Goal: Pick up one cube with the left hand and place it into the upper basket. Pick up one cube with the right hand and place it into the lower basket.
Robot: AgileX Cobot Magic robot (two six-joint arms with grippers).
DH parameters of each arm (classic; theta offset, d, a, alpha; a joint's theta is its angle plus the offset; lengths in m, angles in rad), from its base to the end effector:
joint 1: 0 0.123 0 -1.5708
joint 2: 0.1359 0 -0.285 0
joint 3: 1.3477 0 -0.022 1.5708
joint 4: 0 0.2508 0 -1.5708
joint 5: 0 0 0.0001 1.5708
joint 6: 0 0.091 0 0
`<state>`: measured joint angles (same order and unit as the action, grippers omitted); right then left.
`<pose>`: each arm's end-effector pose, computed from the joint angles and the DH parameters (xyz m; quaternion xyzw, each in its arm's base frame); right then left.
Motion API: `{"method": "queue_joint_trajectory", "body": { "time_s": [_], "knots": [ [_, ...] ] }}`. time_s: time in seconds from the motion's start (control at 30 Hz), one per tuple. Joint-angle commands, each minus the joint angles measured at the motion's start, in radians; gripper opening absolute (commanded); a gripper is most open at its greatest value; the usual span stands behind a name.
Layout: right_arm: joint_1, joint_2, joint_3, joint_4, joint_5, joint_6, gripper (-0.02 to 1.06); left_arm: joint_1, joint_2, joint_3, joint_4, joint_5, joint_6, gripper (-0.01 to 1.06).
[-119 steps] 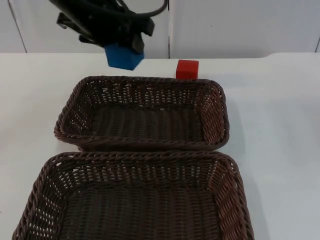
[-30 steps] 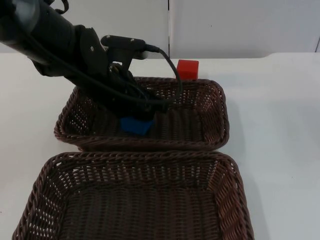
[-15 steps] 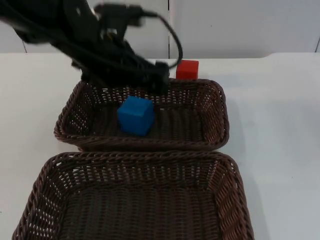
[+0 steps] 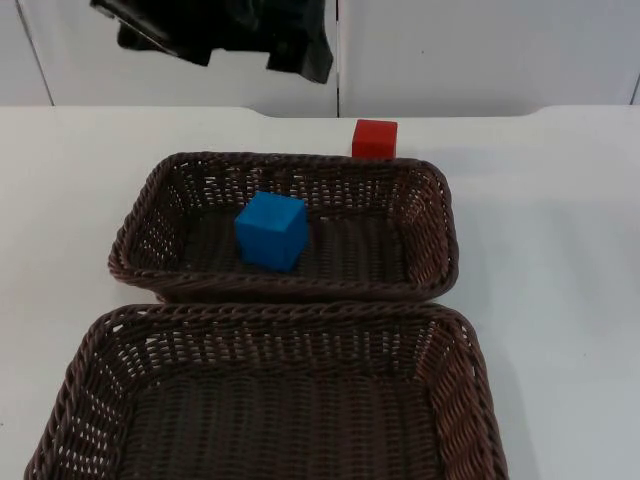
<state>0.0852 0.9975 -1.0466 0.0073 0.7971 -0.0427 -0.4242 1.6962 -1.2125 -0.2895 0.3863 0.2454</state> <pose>0.1958 0.0172 0.3811 -0.0563 0.8965 0.0128 0.4393 0.3409 -0.1647 0.2588 0.2034 0.8967 -0.1350 0.3693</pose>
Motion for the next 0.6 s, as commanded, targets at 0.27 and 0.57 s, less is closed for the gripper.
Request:
{"method": "queue_joint_trajectory", "body": {
  "time_s": [0.27,0.57],
  "knots": [
    [-0.006,-0.002,0.001,-0.007,0.000,-0.004,1.05,-0.005,-0.139,0.003,0.044,0.097,-0.007,1.05],
    [-0.006,-0.002,0.030,-0.007,-0.046,-0.004,1.05,-0.005,-0.304,0.141,0.058,0.046,-0.007,1.05]
  ]
}}
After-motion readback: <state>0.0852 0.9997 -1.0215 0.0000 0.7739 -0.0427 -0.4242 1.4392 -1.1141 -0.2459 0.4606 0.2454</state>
